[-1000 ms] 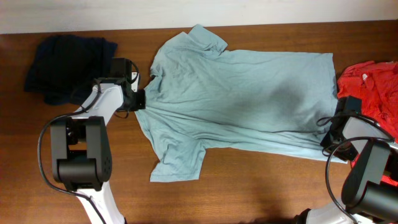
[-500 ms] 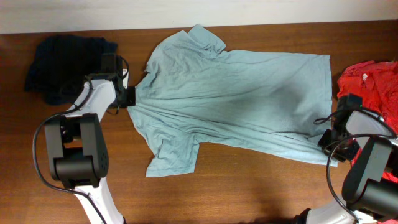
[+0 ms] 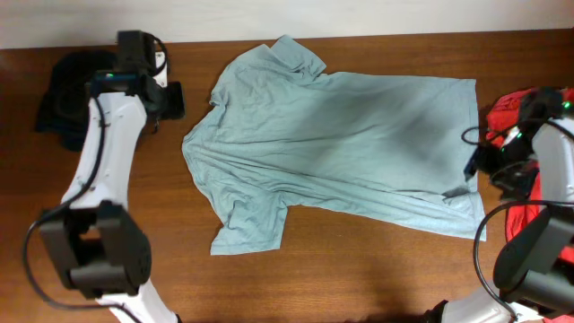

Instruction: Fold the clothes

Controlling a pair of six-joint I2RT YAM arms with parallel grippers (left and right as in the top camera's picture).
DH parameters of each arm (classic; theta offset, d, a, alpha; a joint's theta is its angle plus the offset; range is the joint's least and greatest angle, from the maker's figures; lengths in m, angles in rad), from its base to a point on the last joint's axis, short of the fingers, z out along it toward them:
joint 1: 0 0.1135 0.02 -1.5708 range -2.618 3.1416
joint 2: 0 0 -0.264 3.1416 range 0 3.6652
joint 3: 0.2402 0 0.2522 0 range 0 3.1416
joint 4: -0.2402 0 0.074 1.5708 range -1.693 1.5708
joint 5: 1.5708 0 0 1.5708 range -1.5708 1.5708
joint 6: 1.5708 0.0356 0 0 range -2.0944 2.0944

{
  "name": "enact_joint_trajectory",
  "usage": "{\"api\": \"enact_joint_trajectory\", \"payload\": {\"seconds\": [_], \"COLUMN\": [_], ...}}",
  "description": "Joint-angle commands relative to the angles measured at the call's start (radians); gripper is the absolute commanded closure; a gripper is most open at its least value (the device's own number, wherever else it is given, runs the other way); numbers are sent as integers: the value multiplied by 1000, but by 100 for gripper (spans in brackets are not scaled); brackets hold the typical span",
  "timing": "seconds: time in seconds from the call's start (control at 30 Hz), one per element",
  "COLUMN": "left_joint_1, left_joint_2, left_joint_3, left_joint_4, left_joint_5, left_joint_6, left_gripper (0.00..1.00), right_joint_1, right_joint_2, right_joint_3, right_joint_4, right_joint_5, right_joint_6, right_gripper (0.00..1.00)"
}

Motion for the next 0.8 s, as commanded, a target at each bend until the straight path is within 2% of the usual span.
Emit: {"api": "enact_joint_trajectory", "payload": {"seconds": [0.0, 0.03, 0.23, 0.33, 0.43, 0.63, 0.77], "left_joint_1": [-2, -3, -32, -57, -93, -159, -192], "left_joint_2": [-22, -21, -22, -22, -23, -86, -175], "left_joint_3": [7, 4, -1, -8, -47, -179, -267], "left_joint_4": [-72, -98, -242, -314, -380, -378, -338], "left_joint_5": [192, 209, 225, 227, 222, 223, 222], "left_joint_6": [-55, -55, -75, -95, -95, -97, -115], "left_gripper": [6, 1, 1, 1, 1, 1, 1], "right_joint_1": [-3, -4, -3, -2, -1, 37, 56], "right_joint_2": [-2, -1, 0, -8, -34, -107, -124], "right_joint_3": [47, 45, -39, -124, -234, -399, -444], "right_joint_4": [-22, -33, -23, 37, 124, 238, 305], "right_joint_5": [-87, -81, -66, 21, 44, 43, 88], "right_joint_6": [-90, -90, -56, 64, 98, 96, 106], "right_gripper": [18, 17, 17, 19, 19, 18, 16]}}
